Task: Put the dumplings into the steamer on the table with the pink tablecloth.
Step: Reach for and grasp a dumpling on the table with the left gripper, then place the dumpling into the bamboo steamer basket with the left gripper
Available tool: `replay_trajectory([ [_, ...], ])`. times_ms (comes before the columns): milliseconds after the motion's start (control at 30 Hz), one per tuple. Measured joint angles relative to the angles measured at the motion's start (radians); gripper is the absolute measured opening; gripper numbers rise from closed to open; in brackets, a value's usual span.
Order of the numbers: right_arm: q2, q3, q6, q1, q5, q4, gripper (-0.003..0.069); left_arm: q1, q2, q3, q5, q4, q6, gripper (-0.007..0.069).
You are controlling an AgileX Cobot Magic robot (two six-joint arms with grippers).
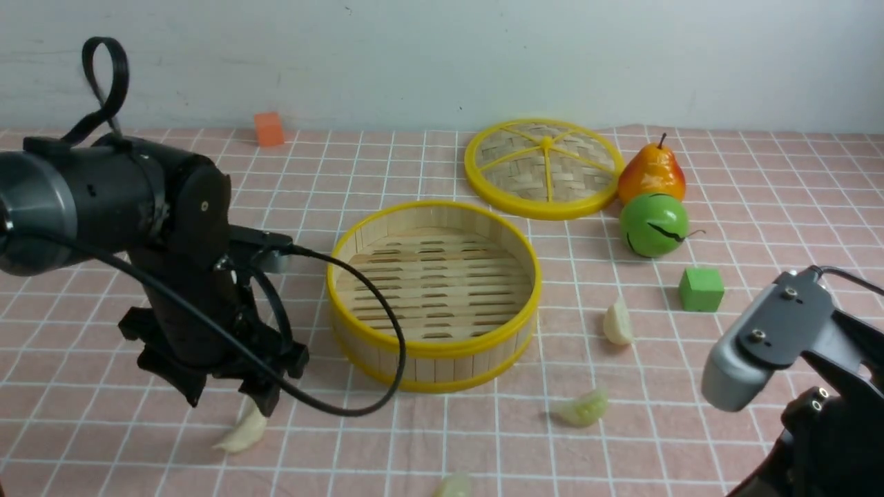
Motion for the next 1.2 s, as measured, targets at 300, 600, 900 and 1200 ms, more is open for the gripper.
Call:
replay_trajectory([
  [300,0.000,0.000,-0.001,0.000,-0.040,0.000,-0.0002,0.042,0.075,0.053,-0.086,-0.088,0.071,0.0490],
  [600,0.000,0.000,-0.001,0.000,-0.070,-0.002,0.0000,0.045,0.110,0.051,-0.103,-0.125,0.118,0.0290],
  [900,0.000,0.000,-0.001,0.000,-0.079,-0.003,0.0005,-0.050,0.048,-0.150,0.052,-0.231,0.125,0.0245],
  [1200,-0.002,0.000,-0.001,0.000,-0.036,-0.003,0.0013,-0.243,0.171,-0.570,0.066,-0.231,0.044,0.0245],
])
